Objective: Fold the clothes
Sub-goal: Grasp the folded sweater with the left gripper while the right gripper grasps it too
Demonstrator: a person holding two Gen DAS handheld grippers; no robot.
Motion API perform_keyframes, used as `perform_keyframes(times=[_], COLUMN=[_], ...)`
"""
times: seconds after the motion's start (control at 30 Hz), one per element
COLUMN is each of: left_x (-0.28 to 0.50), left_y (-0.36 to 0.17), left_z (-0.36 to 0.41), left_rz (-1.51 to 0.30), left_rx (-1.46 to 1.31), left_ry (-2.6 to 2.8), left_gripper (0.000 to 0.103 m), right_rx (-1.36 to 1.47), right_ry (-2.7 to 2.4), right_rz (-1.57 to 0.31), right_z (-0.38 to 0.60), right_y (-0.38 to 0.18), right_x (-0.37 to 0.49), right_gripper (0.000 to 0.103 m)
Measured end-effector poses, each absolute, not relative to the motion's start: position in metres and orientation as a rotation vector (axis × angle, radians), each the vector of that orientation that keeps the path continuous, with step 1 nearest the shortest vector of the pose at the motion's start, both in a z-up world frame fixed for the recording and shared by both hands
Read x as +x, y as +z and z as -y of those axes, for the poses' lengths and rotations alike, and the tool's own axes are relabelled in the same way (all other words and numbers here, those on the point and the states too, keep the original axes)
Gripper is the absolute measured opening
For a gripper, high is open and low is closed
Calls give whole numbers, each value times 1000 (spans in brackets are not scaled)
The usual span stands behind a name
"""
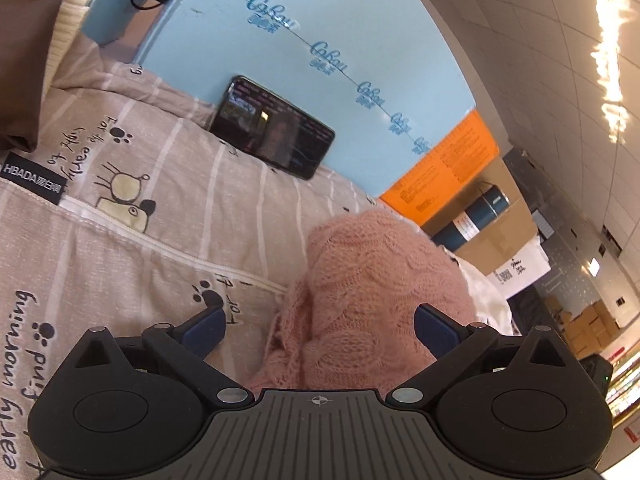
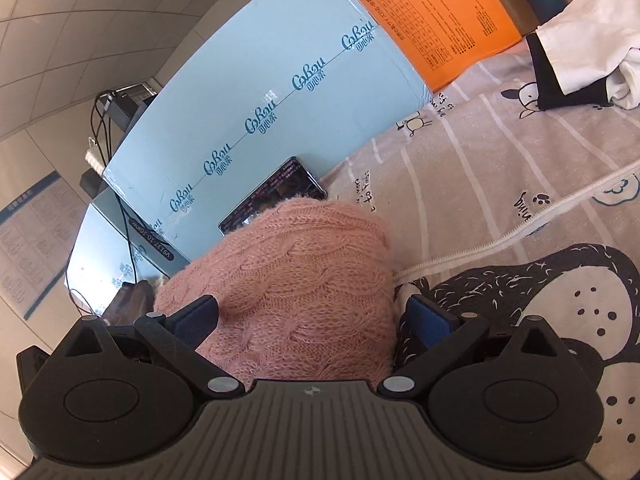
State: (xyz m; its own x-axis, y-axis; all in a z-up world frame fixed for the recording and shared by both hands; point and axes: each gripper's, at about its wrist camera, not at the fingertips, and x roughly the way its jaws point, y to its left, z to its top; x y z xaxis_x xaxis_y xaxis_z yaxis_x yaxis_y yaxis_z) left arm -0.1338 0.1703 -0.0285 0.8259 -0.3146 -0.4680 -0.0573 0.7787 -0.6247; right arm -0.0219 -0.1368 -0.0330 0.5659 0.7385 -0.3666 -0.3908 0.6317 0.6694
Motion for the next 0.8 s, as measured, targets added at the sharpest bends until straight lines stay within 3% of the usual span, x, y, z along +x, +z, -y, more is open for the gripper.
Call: perform_keyframes(times=[0.37,0.43,0.5,0.67,0.8], left_x=[-130,-130,-130,-137,-149], left_y=[-35,-35,-34,-27,-13], left_z=[-143,-137,-130,-117,-102], left_rz=[-544,-538,-531,-493,-439], left_rx=[-551,-524,-493,-455,-458], left_ry=[-240,-249,-252,-237,-232], left_gripper=[103,102,100,69,60], right_rx=[477,464,469,489,559], right_ry=[776,782,776,768,780], right_rz=[-731,-730,-717,-671,-643], right_z=[115,112,113,121,134], right_y=[-34,-33,-33,-30,-24], right_x=[-27,-29,-31,-36,-40], right_gripper=[101,97,87,69,59])
